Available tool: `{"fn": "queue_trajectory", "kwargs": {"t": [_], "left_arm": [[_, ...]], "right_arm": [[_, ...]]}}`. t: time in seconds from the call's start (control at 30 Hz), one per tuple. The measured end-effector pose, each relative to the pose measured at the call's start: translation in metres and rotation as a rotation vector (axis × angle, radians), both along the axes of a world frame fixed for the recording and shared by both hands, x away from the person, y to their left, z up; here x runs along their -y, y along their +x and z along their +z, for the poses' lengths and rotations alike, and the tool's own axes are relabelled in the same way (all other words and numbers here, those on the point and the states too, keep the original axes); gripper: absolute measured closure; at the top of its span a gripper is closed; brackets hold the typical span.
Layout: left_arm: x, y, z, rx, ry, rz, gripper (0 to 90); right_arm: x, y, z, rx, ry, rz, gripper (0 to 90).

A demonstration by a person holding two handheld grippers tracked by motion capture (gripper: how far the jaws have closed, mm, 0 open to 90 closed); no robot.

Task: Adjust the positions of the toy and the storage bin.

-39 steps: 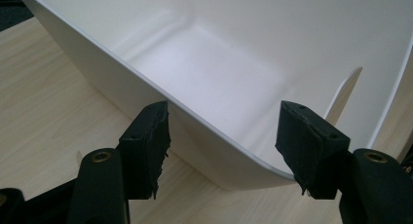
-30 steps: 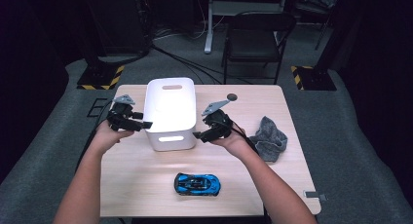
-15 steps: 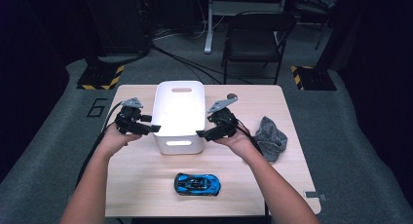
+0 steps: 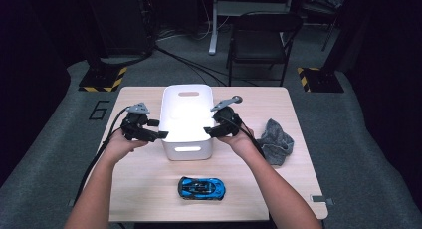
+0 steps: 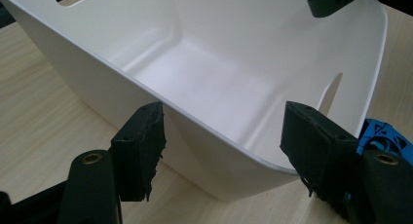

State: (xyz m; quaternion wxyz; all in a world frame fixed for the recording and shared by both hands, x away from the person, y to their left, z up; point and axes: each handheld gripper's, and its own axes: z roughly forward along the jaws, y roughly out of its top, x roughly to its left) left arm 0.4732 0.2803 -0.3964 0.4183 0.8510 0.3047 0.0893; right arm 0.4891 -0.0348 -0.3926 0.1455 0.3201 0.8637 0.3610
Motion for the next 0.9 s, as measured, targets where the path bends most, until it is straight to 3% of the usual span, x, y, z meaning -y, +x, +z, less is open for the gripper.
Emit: {"fn": "queue_trajectory", "kwargs": {"t": [0.23,0.43,0.47,0.5,0.67,0.77,0.9], "left_arm": [[0.006,-0.001,-0.002,-0.018,-0.041,-0.037,31.5],[0.004,0.0,-0.001,-0.059,-0.088,-0.053,31.0],[0.003,-0.003,0.002,-0.024,-0.094,-0.058,30.0],[0.002,-0.004,0.005,-0.016,-0.093,-0.063,31.8],[0.002,-0.007,0.011,0.013,0.02,-0.092,32.1],[0.001,-0.009,0.012,0.027,0.025,-0.094,32.1],[0.0,-0.01,0.012,0.035,0.025,-0.09,32.2]], "right_arm": [[0.01,0.008,-0.008,-0.035,-0.013,-0.029,47.3],[0.013,0.015,-0.007,0.005,-0.042,-0.023,54.9],[0.013,0.015,-0.007,0.004,-0.043,-0.024,56.5],[0.015,0.018,-0.007,0.024,-0.059,-0.027,59.7],[0.024,0.023,-0.008,0.028,-0.053,-0.041,69.0],[0.03,0.029,-0.006,0.016,-0.051,-0.027,73.0],[0.037,0.034,-0.003,0.043,-0.099,-0.011,73.9]]}}
